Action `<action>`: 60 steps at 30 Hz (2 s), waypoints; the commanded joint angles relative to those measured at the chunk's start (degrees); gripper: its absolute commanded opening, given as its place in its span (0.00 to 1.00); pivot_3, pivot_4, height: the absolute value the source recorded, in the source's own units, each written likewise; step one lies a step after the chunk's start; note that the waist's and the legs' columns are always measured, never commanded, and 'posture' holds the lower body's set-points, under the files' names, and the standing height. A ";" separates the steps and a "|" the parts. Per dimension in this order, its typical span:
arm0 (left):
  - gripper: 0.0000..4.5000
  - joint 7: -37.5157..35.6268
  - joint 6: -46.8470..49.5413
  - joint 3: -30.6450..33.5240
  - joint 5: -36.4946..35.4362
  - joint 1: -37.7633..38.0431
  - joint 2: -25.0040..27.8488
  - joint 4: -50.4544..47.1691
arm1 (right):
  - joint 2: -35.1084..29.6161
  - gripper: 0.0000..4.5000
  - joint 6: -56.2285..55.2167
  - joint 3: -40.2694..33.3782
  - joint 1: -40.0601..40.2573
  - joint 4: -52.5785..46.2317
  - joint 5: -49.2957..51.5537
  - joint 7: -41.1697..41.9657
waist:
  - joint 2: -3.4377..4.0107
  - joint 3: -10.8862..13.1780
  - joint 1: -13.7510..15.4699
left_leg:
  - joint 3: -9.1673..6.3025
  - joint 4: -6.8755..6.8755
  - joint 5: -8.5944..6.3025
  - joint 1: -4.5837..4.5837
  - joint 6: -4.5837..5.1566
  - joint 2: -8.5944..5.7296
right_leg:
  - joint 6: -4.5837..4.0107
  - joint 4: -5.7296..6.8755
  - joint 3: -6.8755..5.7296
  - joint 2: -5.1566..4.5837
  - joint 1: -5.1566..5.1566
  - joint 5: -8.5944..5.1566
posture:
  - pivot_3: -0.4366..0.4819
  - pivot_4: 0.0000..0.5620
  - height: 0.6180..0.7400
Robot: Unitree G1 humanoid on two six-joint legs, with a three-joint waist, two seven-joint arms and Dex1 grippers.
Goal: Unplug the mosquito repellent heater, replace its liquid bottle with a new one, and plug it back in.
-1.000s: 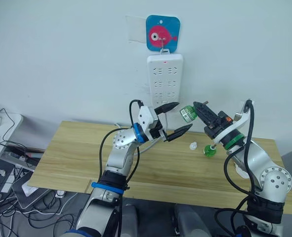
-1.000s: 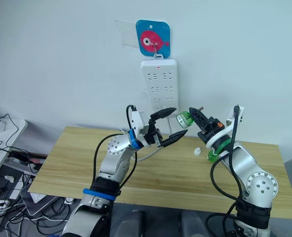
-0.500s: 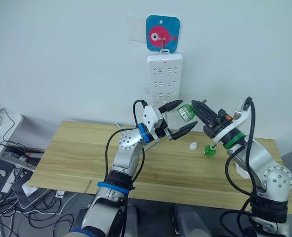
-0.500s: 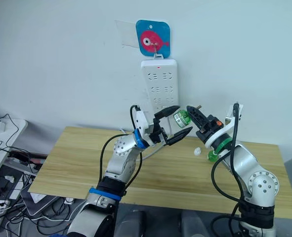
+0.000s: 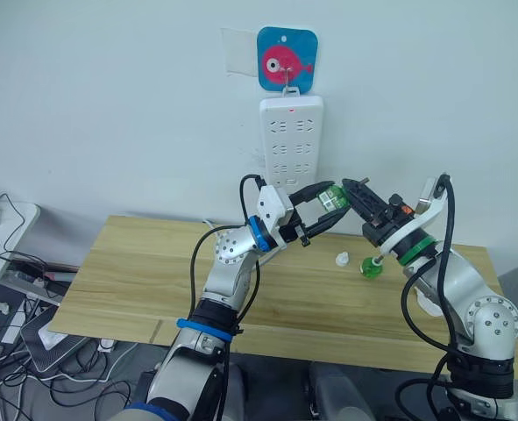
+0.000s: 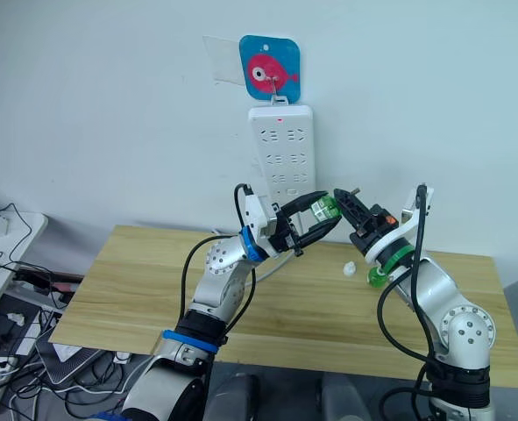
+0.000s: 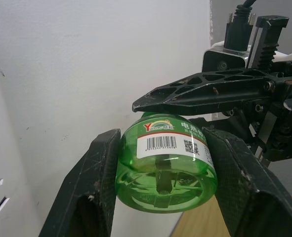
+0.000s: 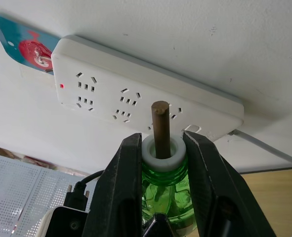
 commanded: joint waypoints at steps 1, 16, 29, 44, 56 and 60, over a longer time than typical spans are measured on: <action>0.50 1.15 0.16 0.19 -0.57 0.18 -0.38 -1.50 | -0.19 0.19 -0.92 0.23 -1.25 -2.37 1.98 1.00 | 0.00 0.00 0.03 | 0.00 0.00 0.00 0.00 0.00 0.00 | 0.00 0.00 0.00 0.00 0.00 0.00 | 0.46 0.30 1.00; 0.50 -4.65 5.18 0.05 -2.86 0.86 4.02 -2.50 | -22.77 0.99 12.51 -1.39 9.32 -2.85 -2.56 11.23 | 0.00 0.01 0.13 | 0.01 -0.01 0.00 -0.07 0.00 -0.03 | 0.00 -0.16 0.00 -0.03 0.01 0.00 | 0.44 0.35 1.00; 0.50 -7.65 6.47 0.86 -3.88 1.11 5.96 -2.16 | -60.97 0.99 -2.63 14.48 16.97 22.20 -61.65 66.27 | -0.03 0.08 0.18 | 0.08 -0.06 -0.01 0.05 0.00 0.00 | 0.42 -0.79 0.00 -0.03 0.32 -0.06 | 0.48 0.37 1.00; 0.50 -5.37 9.47 0.84 -3.56 5.31 7.41 -8.37 | -49.82 0.99 -7.03 21.26 3.48 42.14 -82.28 78.19 | 0.07 0.99 0.74 | 0.02 0.00 -0.01 0.10 0.00 -0.07 | 0.21 -0.75 -0.03 -0.16 0.45 0.12 | 0.53 0.43 1.00; 0.50 -5.14 10.29 0.62 -3.51 4.62 7.41 -8.49 | -45.15 0.99 -5.56 20.85 0.06 46.80 -87.16 80.26 | -0.06 1.20 0.80 | 0.00 0.01 -0.01 0.11 0.00 -0.08 | 0.22 -0.75 -0.04 -0.17 0.48 0.13 | 0.53 0.46 1.00; 0.50 -5.28 10.60 0.47 -3.58 4.80 7.54 -8.95 | -43.87 0.99 -5.85 20.69 -0.71 48.40 -88.60 80.36 | -0.23 1.30 0.75 | -0.01 0.02 -0.01 0.13 0.00 -0.07 | 0.22 -0.75 -0.05 -0.17 0.51 0.14 | 0.53 0.46 1.00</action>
